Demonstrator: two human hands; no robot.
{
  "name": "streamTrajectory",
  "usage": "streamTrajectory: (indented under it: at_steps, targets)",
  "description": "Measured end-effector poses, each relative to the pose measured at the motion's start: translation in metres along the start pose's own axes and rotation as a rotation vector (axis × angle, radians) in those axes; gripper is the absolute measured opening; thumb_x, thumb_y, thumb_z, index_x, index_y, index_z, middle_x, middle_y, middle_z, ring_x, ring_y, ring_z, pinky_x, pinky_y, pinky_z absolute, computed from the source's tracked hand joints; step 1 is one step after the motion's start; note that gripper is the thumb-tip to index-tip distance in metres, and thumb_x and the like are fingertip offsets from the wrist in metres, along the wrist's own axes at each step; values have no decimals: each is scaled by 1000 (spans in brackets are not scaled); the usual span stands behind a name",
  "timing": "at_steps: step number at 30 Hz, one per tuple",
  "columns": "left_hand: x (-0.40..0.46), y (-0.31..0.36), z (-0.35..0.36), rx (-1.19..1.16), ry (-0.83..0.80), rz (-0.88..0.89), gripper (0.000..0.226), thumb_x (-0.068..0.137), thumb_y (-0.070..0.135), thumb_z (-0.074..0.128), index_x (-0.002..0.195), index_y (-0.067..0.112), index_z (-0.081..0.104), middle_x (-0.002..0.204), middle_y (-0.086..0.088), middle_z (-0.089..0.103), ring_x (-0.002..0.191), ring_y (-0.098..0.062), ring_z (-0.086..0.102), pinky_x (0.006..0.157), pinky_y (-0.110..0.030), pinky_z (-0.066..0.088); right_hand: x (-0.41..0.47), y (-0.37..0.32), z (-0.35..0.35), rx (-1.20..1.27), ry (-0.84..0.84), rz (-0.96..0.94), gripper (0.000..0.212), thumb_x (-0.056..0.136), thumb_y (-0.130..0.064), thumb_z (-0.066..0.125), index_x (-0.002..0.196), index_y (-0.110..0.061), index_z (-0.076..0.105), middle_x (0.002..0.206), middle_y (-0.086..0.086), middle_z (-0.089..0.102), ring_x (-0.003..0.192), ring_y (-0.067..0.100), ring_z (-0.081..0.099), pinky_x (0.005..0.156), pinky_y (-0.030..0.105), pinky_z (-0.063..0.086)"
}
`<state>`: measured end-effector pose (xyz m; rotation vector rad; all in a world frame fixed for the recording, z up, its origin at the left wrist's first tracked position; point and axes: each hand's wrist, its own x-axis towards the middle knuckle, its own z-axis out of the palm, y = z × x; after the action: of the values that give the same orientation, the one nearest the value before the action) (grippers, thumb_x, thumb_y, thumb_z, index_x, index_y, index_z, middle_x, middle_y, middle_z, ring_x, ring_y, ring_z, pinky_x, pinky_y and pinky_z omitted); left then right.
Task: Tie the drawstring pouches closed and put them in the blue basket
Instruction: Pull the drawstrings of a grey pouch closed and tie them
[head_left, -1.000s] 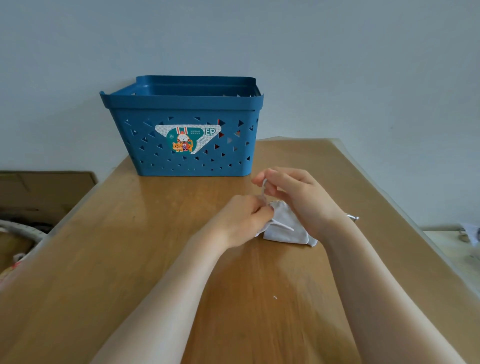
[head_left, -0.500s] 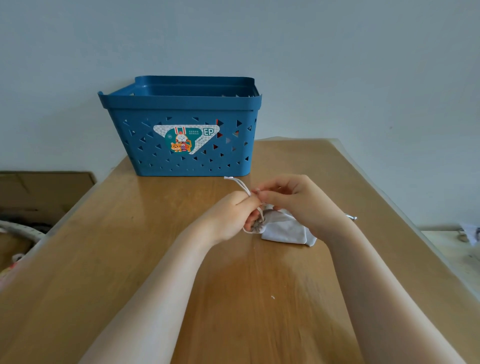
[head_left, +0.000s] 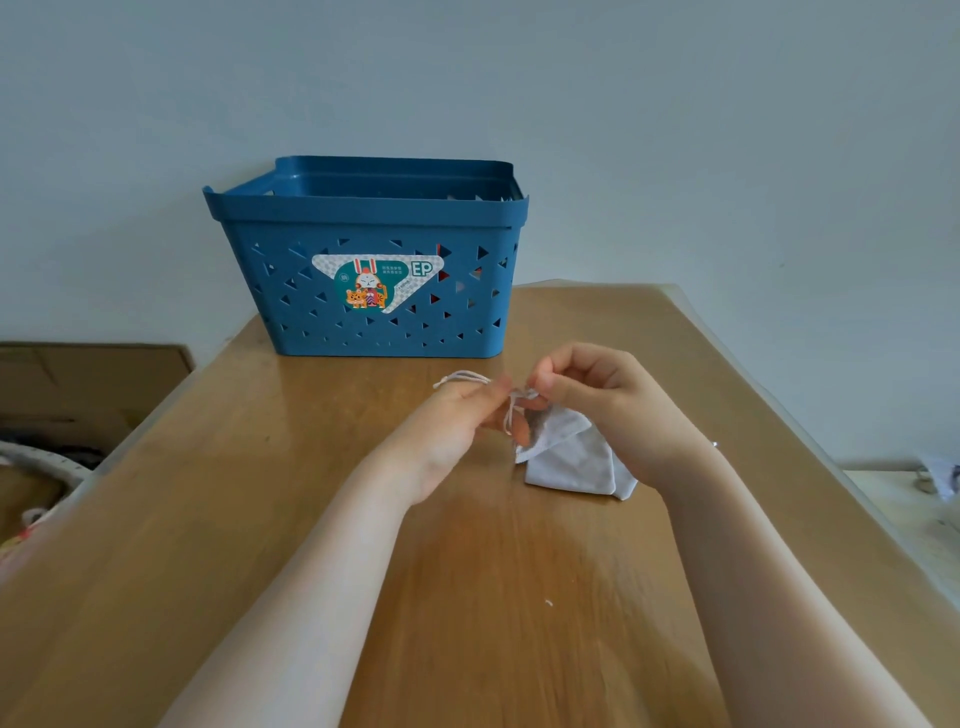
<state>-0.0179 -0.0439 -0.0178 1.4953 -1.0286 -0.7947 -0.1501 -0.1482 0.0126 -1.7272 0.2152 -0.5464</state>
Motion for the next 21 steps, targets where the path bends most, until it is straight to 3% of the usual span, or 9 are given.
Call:
streamTrajectory:
  at_steps: [3,7,10,12,15,19,21]
  targets:
    - [1,0,0,-13,26,35,44,94,39,44,70,6,60,62,11,55,69,-6,52,76,-23,38,-3,0,-3,3,-123,-10,11,87,-8,61,82,1,66,81,16,72,86,27,69,86,30,53]
    - [4,-7,-3,-23,56,-51,42,93,34,54,54,20,57,67,4,52,77,-17,46,77,-32,36,-2,4,-4,-106,-177,21,17,90,-6,57,84,-7,73,91,14,73,98,24,67,95,32,49]
    - [3,-7,-3,-71,20,-104,42,94,30,53,54,24,62,59,6,50,71,-15,46,75,-29,40,1,10,-1,-87,31,26,20,92,-9,55,85,-21,69,85,5,70,85,19,66,86,29,52]
    - [2,-4,-3,-110,1,-106,32,96,23,50,69,19,68,57,7,51,67,-11,49,73,-26,43,6,15,-2,-72,150,84,17,89,-7,60,95,-22,61,92,-1,64,81,15,61,80,29,51]
    - [1,-2,-4,-98,-18,-90,26,95,18,51,72,10,59,58,5,51,63,-10,48,68,-24,43,7,19,-1,-173,49,206,21,86,-13,65,103,-23,62,103,-2,67,83,10,66,78,24,54]
    - [1,-1,-6,1,-4,-74,38,94,19,55,56,18,57,64,1,54,65,-13,49,73,-30,43,5,20,2,-216,-11,253,13,88,-14,62,98,-11,70,92,6,73,83,15,68,77,24,55]
    - [1,0,-8,41,16,-63,36,93,17,55,57,18,60,62,3,56,63,-10,51,74,-32,43,5,21,1,-310,-15,274,11,88,-20,63,89,-11,70,84,3,73,78,16,67,77,27,53]
